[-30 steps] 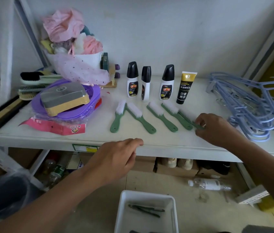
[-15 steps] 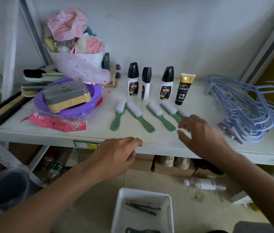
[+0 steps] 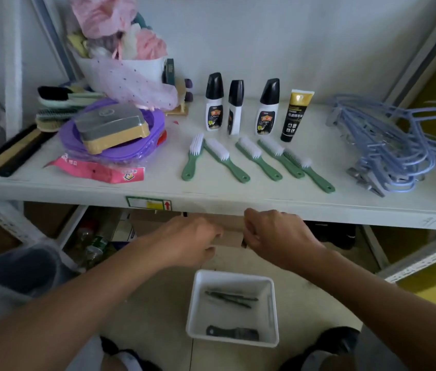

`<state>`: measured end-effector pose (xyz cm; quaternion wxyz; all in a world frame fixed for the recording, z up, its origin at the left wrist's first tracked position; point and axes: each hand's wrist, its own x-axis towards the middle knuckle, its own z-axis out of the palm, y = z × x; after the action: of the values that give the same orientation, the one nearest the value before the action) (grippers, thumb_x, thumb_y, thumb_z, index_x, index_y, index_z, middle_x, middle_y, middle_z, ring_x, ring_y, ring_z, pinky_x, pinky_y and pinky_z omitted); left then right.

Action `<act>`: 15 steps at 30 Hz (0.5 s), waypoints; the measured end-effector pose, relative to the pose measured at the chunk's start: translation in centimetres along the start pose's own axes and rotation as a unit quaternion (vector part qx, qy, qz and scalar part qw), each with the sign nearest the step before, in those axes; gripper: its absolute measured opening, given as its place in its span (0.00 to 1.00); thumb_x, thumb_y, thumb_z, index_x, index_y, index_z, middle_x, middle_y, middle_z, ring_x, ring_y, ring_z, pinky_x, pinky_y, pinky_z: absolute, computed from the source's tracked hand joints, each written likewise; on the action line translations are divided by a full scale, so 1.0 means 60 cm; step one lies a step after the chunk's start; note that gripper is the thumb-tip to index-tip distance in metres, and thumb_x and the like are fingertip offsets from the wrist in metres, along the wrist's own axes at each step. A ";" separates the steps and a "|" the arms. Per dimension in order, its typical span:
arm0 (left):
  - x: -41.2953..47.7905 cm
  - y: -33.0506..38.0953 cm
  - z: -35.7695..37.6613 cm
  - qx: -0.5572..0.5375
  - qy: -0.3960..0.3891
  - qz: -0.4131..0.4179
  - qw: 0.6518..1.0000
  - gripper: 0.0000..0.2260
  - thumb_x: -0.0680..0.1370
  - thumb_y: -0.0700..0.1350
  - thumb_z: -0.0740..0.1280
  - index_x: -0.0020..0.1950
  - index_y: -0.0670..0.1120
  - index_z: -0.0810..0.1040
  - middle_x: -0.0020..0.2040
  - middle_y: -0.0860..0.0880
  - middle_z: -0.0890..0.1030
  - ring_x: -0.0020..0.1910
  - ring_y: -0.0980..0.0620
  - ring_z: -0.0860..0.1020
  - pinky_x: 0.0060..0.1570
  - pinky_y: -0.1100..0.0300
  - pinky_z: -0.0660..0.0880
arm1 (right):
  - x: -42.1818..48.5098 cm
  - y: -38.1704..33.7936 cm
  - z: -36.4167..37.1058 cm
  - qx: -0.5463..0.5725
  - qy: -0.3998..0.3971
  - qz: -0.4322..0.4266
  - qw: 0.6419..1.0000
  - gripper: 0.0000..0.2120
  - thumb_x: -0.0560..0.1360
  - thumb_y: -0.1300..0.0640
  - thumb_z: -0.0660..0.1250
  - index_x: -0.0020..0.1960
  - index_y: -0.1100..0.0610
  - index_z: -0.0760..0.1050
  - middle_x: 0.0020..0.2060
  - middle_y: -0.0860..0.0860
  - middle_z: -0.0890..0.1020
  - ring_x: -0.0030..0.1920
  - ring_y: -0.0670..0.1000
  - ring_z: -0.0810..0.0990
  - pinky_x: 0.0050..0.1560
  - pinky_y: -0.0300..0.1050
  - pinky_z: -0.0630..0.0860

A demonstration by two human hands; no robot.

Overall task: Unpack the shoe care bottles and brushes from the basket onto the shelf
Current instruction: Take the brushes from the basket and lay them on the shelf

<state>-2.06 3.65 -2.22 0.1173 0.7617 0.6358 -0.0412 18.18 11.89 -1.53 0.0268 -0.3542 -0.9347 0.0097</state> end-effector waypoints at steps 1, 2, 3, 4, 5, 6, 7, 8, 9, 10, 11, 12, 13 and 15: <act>-0.002 -0.001 0.003 0.012 -0.048 0.005 0.999 0.17 0.79 0.52 0.65 0.67 0.52 0.74 0.58 0.50 0.80 0.55 0.47 0.80 0.50 0.54 0.78 | 0.000 -0.011 0.021 -0.017 -0.022 -0.013 1.000 0.09 0.80 0.46 0.56 0.50 0.51 0.69 0.40 0.50 0.80 0.36 0.56 0.79 0.30 0.44 0.65; -0.004 0.000 0.006 0.021 -0.091 0.014 0.996 0.18 0.79 0.53 0.65 0.69 0.53 0.72 0.60 0.51 0.79 0.55 0.48 0.79 0.52 0.52 0.78 | 0.000 -0.021 0.044 -0.032 -0.048 -0.023 0.998 0.09 0.80 0.47 0.56 0.52 0.52 0.70 0.42 0.51 0.81 0.39 0.57 0.81 0.29 0.43 0.64; -0.006 0.000 0.010 0.023 -0.124 0.022 0.992 0.20 0.80 0.53 0.65 0.72 0.54 0.70 0.61 0.51 0.78 0.55 0.49 0.78 0.53 0.51 0.78 | -0.001 -0.030 0.070 -0.044 -0.081 -0.028 0.995 0.10 0.80 0.48 0.57 0.54 0.52 0.71 0.44 0.52 0.81 0.41 0.57 0.82 0.29 0.43 0.63; -0.008 0.000 0.012 0.019 -0.147 0.028 0.989 0.21 0.80 0.53 0.64 0.73 0.55 0.68 0.63 0.51 0.77 0.57 0.50 0.77 0.55 0.51 0.78 | -0.003 -0.037 0.100 -0.054 -0.115 -0.032 0.991 0.11 0.80 0.49 0.57 0.57 0.54 0.71 0.46 0.53 0.81 0.42 0.58 0.82 0.30 0.43 0.63; -0.008 -0.002 0.014 0.014 -0.159 0.029 0.987 0.22 0.81 0.54 0.64 0.75 0.54 0.67 0.66 0.51 0.76 0.59 0.50 0.77 0.57 0.52 0.76 | -0.005 -0.043 0.131 -0.062 -0.149 -0.034 0.986 0.11 0.80 0.50 0.57 0.58 0.54 0.71 0.47 0.53 0.81 0.42 0.57 0.81 0.33 0.44 0.65; -0.009 -0.004 0.014 0.010 -0.163 0.030 0.986 0.23 0.81 0.54 0.64 0.76 0.54 0.66 0.68 0.50 0.75 0.62 0.49 0.76 0.57 0.54 0.75 | -0.009 -0.047 0.161 -0.066 -0.178 -0.031 0.981 0.12 0.80 0.51 0.58 0.60 0.55 0.71 0.48 0.54 0.81 0.42 0.57 0.81 0.35 0.45 0.67; -0.009 -0.007 0.013 0.010 -0.161 0.029 0.986 0.24 0.82 0.54 0.64 0.77 0.54 0.65 0.69 0.50 0.74 0.64 0.49 0.75 0.57 0.54 0.74 | -0.013 -0.050 0.192 -0.066 -0.202 -0.025 0.977 0.13 0.79 0.52 0.58 0.61 0.55 0.71 0.51 0.54 0.81 0.45 0.57 0.81 0.38 0.46 0.68; -0.008 -0.011 0.013 0.013 -0.156 0.029 0.987 0.24 0.82 0.54 0.64 0.78 0.53 0.64 0.70 0.50 0.74 0.65 0.49 0.75 0.58 0.54 0.74 | -0.016 -0.050 0.223 -0.064 -0.223 -0.018 0.972 0.15 0.79 0.52 0.59 0.64 0.55 0.71 0.53 0.55 0.81 0.48 0.58 0.82 0.41 0.47 0.68; -0.007 -0.014 0.012 0.016 -0.150 0.027 0.988 0.25 0.82 0.54 0.64 0.78 0.53 0.64 0.71 0.50 0.73 0.65 0.49 0.74 0.59 0.54 0.74 | -0.020 -0.050 0.251 -0.062 -0.242 -0.009 0.968 0.16 0.79 0.52 0.59 0.65 0.55 0.71 0.56 0.55 0.80 0.51 0.57 0.82 0.42 0.47 0.68; -0.007 -0.017 0.012 0.018 -0.148 0.025 0.988 0.25 0.82 0.54 0.64 0.78 0.53 0.63 0.71 0.50 0.73 0.66 0.49 0.74 0.60 0.53 0.74 | -0.023 -0.048 0.275 -0.059 -0.256 0.002 0.965 0.17 0.80 0.52 0.59 0.66 0.55 0.71 0.57 0.54 0.80 0.53 0.57 0.82 0.43 0.47 0.69; -0.006 -0.020 0.013 0.019 -0.150 0.022 0.988 0.25 0.82 0.54 0.63 0.78 0.52 0.64 0.71 0.50 0.73 0.66 0.49 0.74 0.61 0.53 0.74 | -0.026 -0.045 0.298 -0.057 -0.262 0.014 0.963 0.16 0.80 0.52 0.58 0.66 0.55 0.72 0.57 0.54 0.80 0.54 0.56 0.82 0.43 0.47 0.69; -0.005 -0.023 0.015 0.021 -0.153 0.021 0.988 0.24 0.82 0.54 0.63 0.77 0.52 0.64 0.71 0.49 0.73 0.66 0.48 0.74 0.61 0.53 0.74 | -0.028 -0.041 0.320 -0.053 -0.266 0.027 0.962 0.16 0.81 0.52 0.58 0.66 0.55 0.72 0.58 0.54 0.80 0.55 0.55 0.82 0.43 0.46 0.70; -0.005 -0.026 0.017 0.024 -0.157 0.022 0.987 0.24 0.82 0.55 0.63 0.76 0.51 0.66 0.70 0.49 0.74 0.65 0.47 0.75 0.61 0.52 0.74 | -0.031 -0.035 0.344 -0.040 -0.274 0.042 0.960 0.16 0.81 0.52 0.58 0.65 0.55 0.73 0.59 0.53 0.80 0.56 0.54 0.82 0.45 0.46 0.73; -0.002 -0.032 0.021 0.030 -0.163 0.026 0.986 0.22 0.82 0.55 0.63 0.74 0.51 0.68 0.68 0.48 0.75 0.63 0.46 0.76 0.59 0.48 0.76 | -0.035 -0.023 0.389 -0.005 -0.306 0.060 0.950 0.16 0.82 0.52 0.57 0.66 0.56 0.73 0.61 0.54 0.80 0.58 0.54 0.81 0.52 0.46 0.77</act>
<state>-3.83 3.54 -3.68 0.1972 0.7645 0.5865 -0.1808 17.53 9.50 -24.88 -0.2628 -0.3895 -0.8753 0.1141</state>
